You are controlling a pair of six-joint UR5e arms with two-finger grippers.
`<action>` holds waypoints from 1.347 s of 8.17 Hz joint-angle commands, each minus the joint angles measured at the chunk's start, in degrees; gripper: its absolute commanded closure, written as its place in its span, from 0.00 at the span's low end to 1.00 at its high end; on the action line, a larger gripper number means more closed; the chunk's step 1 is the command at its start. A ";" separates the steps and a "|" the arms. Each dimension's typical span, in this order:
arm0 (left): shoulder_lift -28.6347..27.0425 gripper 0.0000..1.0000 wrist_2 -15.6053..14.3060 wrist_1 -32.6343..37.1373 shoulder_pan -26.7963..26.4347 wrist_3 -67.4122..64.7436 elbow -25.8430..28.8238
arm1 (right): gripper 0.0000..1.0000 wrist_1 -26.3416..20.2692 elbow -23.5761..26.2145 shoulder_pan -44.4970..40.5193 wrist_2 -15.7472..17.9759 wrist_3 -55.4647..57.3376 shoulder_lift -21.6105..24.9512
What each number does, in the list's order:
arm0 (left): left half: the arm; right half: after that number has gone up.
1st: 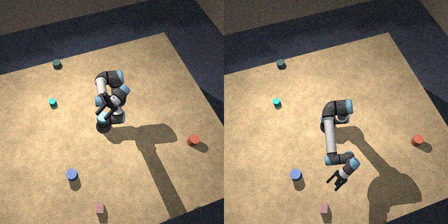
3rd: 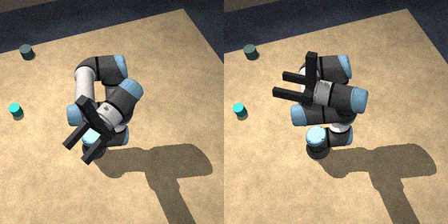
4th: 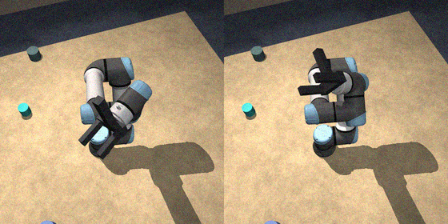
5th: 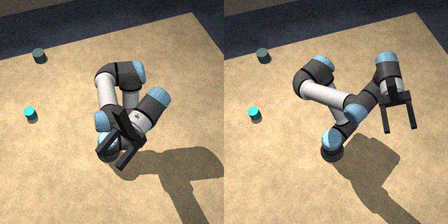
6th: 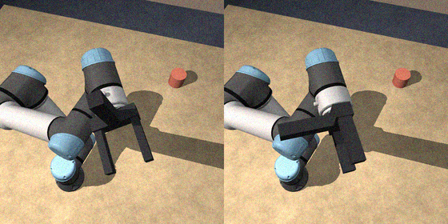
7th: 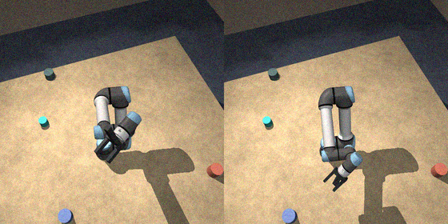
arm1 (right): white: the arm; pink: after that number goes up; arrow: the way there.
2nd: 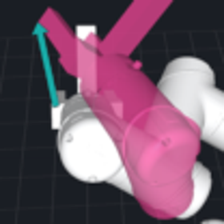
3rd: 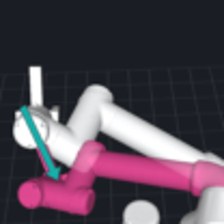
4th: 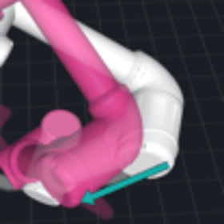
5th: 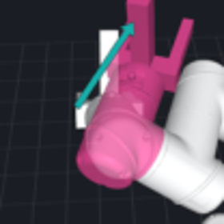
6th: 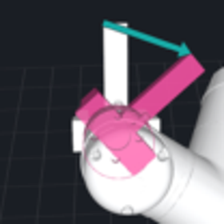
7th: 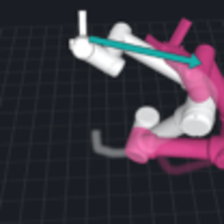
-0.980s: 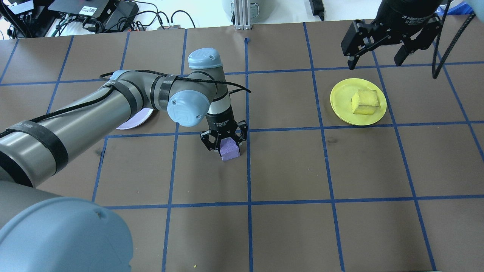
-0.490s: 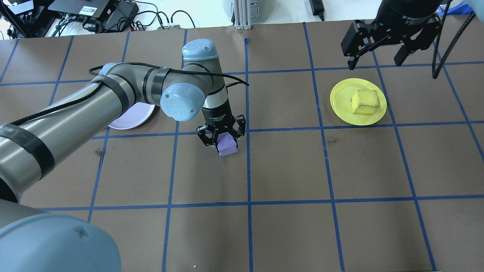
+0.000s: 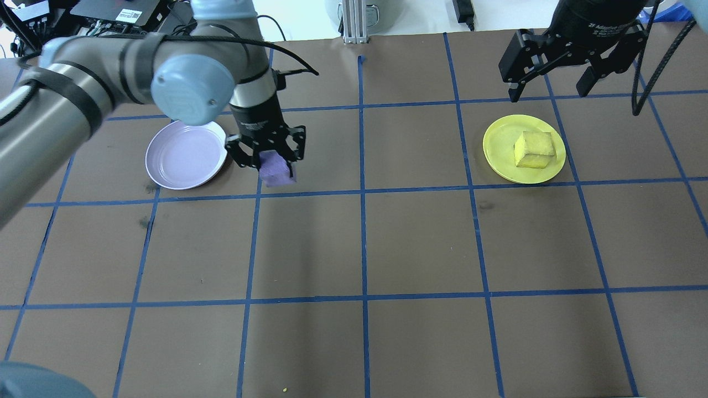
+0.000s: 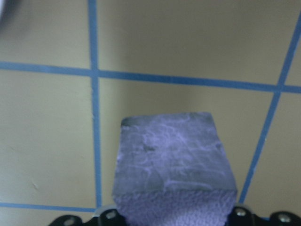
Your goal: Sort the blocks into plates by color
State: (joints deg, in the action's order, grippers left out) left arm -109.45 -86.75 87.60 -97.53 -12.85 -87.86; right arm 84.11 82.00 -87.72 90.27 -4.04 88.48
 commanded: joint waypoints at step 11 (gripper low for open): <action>-12.98 0.35 -7.82 -14.21 20.54 37.45 4.10 | 0.00 0.17 0.00 0.00 -0.01 -0.53 -0.06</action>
State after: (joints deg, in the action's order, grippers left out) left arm -121.55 -93.95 73.50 -77.10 24.62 -83.86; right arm 84.28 82.00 -87.71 90.24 -4.51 88.44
